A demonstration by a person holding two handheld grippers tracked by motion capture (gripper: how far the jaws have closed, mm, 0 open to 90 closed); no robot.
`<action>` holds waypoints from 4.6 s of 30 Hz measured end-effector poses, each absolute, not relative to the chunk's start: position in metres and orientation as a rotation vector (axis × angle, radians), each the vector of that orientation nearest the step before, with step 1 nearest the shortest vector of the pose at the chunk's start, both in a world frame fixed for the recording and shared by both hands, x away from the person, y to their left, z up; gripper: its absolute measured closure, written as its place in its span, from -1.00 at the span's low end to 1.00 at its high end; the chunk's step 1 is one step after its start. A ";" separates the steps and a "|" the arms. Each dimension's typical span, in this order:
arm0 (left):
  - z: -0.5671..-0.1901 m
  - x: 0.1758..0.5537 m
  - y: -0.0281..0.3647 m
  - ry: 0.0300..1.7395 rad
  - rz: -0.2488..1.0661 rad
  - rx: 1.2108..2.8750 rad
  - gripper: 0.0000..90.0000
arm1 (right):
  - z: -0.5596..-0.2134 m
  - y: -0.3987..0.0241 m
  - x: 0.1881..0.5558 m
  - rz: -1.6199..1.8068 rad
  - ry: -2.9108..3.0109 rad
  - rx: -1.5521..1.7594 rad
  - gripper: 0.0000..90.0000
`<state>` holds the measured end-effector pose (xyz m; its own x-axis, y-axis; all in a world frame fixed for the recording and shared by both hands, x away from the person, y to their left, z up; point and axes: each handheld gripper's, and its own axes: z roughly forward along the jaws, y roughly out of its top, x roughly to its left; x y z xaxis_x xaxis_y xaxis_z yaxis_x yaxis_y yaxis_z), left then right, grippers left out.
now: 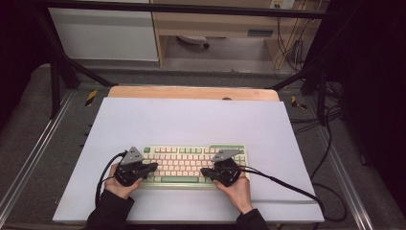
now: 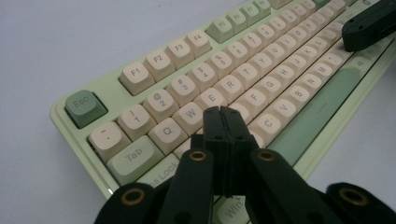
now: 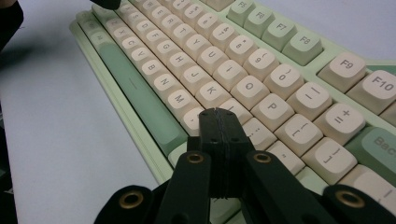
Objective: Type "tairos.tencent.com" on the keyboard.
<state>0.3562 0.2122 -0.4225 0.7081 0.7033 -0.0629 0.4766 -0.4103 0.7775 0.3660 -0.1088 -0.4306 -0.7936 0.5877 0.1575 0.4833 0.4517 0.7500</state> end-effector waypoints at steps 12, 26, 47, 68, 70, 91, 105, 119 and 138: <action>-0.423 0.356 0.212 0.896 0.347 2.085 0.99 | -0.432 -0.108 0.366 1.260 2.575 0.955 1.00; -0.422 0.356 0.212 0.892 0.346 2.083 0.99 | -0.424 -0.113 0.365 1.265 2.552 0.941 1.00; -0.421 0.353 0.199 0.861 0.343 2.095 0.99 | -0.414 -0.128 0.365 1.290 2.510 0.964 1.00; -0.428 0.351 0.175 0.811 0.315 2.143 0.99 | -0.415 -0.128 0.366 1.288 2.520 0.963 1.00; -0.428 0.351 0.174 0.812 0.313 2.144 0.99 | -0.415 -0.128 0.365 1.286 2.520 0.963 1.00; -0.427 0.350 0.177 0.810 0.319 2.132 0.99 | -0.414 -0.129 0.365 1.297 2.514 0.956 1.00; -0.417 0.347 0.198 0.839 0.336 2.093 0.99 | -0.413 -0.128 0.366 1.308 2.501 0.968 1.00; -0.416 0.343 0.222 0.865 0.345 2.068 0.99 | -0.408 -0.121 0.370 1.310 2.491 0.981 1.00; -0.421 0.340 0.239 0.885 0.345 2.061 0.99 | -0.412 -0.096 0.388 1.258 2.487 1.010 1.00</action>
